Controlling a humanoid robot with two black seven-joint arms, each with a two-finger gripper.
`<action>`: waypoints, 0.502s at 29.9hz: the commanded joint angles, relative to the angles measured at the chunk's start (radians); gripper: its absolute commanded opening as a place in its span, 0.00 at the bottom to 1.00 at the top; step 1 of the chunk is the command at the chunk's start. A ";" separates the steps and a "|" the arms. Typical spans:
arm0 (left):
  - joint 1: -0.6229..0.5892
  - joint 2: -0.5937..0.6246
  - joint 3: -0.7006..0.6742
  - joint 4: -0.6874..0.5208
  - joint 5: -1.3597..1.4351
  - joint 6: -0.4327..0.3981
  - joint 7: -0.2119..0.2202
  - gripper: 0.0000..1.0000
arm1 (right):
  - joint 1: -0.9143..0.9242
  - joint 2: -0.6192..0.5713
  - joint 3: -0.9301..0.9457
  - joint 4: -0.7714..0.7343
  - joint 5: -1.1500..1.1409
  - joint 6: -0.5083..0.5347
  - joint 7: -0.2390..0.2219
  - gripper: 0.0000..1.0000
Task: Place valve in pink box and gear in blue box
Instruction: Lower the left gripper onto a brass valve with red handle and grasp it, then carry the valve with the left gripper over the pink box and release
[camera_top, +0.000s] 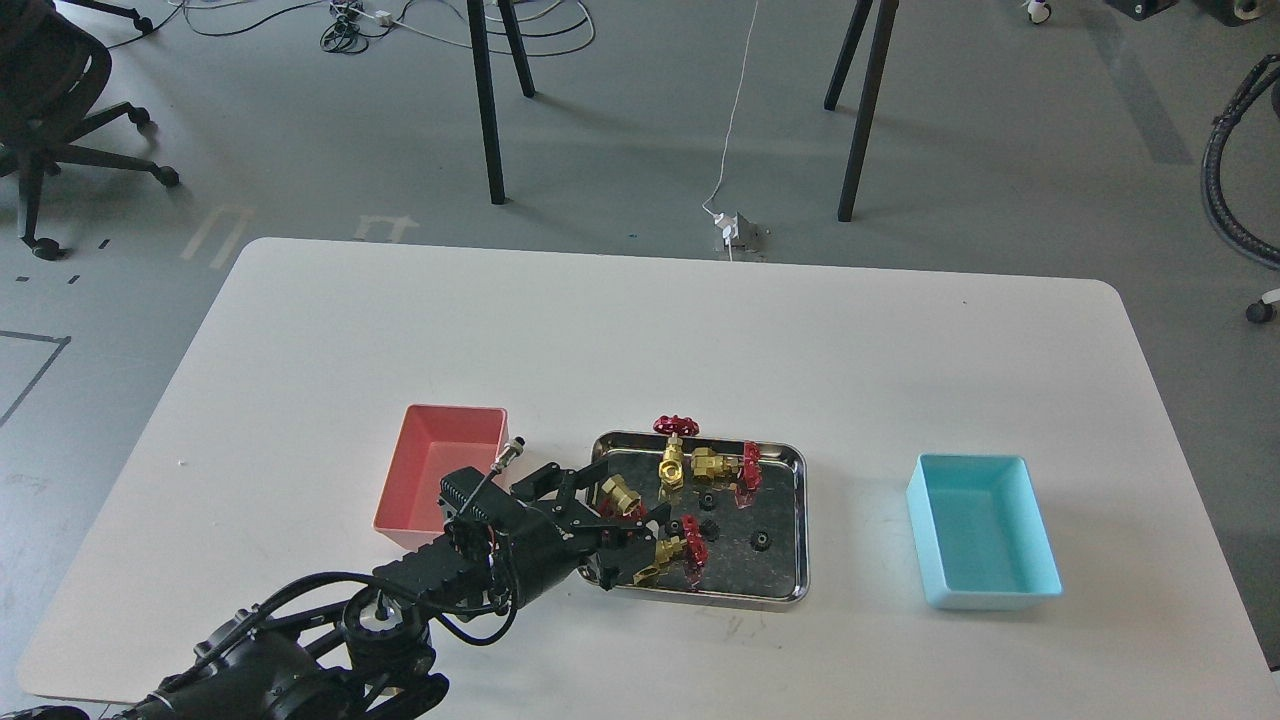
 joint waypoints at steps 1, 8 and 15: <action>0.001 0.002 0.000 0.001 0.000 -0.008 -0.001 0.72 | 0.000 0.000 0.000 -0.001 0.000 0.000 0.000 0.99; 0.016 -0.001 -0.002 0.001 0.000 -0.013 -0.006 0.37 | 0.000 0.001 0.000 -0.008 0.000 -0.003 0.000 0.99; 0.022 0.007 -0.023 -0.020 0.000 -0.013 -0.009 0.19 | -0.006 0.003 -0.001 -0.018 -0.001 -0.003 0.000 0.99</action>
